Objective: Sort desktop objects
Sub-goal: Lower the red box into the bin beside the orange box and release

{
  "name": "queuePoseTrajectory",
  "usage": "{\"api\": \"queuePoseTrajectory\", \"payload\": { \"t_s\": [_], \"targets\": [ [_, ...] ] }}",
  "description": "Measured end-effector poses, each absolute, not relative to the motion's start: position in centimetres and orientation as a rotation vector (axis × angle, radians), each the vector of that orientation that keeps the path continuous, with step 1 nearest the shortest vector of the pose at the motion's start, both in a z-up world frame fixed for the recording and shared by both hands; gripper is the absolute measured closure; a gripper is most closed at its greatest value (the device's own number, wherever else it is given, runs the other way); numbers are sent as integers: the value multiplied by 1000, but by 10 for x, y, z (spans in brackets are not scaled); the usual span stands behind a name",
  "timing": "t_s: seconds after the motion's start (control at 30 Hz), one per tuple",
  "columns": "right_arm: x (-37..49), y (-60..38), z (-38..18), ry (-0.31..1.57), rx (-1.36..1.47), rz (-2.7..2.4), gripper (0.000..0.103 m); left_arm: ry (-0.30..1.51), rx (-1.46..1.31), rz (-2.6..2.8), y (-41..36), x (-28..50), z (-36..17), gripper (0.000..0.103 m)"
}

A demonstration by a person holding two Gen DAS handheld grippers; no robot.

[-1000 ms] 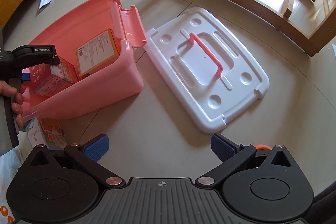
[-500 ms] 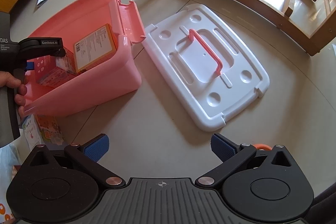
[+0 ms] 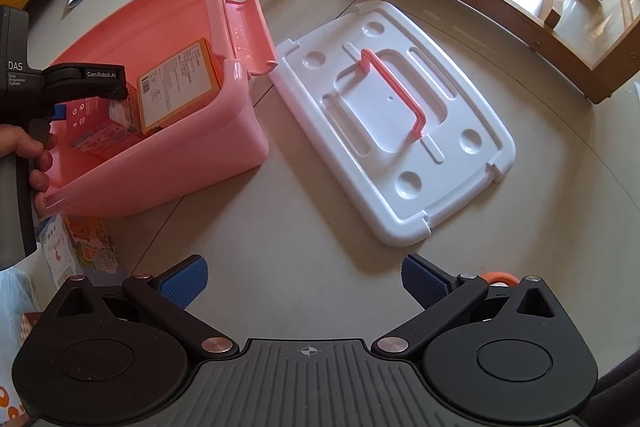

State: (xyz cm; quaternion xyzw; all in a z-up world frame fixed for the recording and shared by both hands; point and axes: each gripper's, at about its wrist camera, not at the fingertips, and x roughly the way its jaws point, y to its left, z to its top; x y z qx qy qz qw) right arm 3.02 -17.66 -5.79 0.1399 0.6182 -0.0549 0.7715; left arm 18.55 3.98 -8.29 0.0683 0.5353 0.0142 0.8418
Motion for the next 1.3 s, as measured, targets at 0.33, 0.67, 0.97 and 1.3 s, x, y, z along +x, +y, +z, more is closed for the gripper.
{"api": "queuePoseTrajectory", "payload": {
  "t_s": [0.33,0.67,0.97,1.3],
  "targets": [
    [29,-177,-57,1341,304,-117,0,1131,136,29,33,180,-81,28],
    [28,-178,-58,1344,303,-119,0,1146,90,35,35,175,-82,28],
    [28,-181,-59,1347,319,-121,0,1175,105,40,28,168,-80,28],
    [29,-176,-47,1311,314,-89,0,1071,108,74,34,151,-34,20]
  ]
}}
